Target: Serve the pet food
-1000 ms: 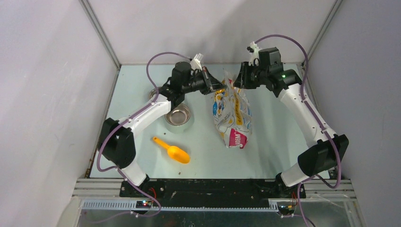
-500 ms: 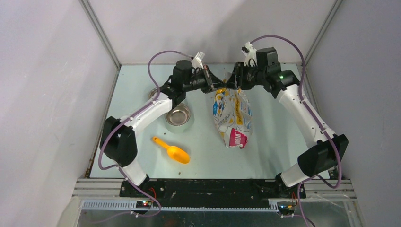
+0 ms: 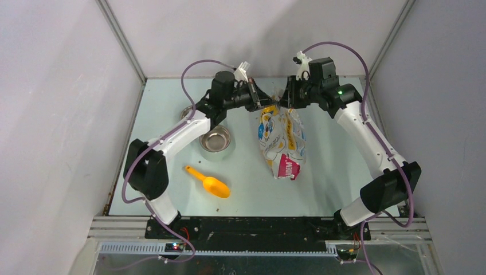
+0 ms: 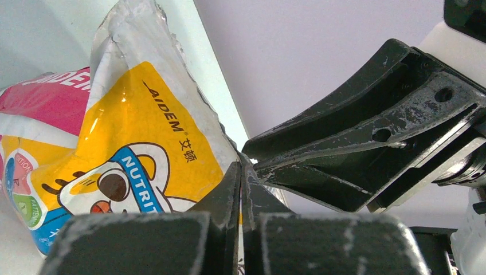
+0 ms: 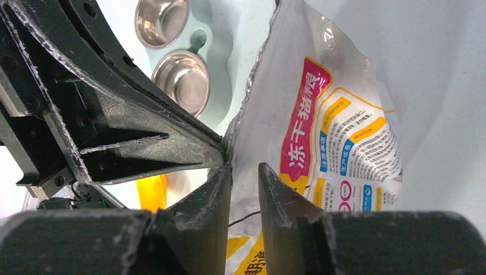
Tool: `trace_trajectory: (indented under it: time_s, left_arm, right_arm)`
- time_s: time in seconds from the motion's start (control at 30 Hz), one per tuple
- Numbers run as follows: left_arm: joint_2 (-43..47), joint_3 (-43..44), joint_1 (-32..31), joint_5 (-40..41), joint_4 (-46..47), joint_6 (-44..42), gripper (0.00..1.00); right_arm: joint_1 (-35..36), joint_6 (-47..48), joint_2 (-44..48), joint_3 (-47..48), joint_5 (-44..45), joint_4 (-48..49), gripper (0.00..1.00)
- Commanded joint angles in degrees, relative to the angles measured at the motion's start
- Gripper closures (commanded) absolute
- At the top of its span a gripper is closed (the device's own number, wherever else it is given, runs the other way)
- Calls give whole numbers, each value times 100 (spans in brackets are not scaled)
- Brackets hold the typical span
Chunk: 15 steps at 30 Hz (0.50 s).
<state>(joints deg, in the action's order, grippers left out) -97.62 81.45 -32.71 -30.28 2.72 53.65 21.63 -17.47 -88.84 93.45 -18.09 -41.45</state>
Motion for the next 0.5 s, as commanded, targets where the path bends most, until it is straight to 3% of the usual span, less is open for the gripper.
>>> trace_trajectory:
  time_s: [0.0, 0.27, 0.47]
  left_arm:
    - [-44, 320, -5, -62, 220, -153, 100]
    - [-160, 419, -11, -95, 198, -135, 100]
    - [-235, 490, -7, -116, 194, -120, 100]
  right_arm:
    - [-18, 280, -71, 180, 479, -56, 76]
    - [-16, 578, -81, 225, 921, -133, 84]
    - [14, 719, -59, 174, 1283, -221, 80]
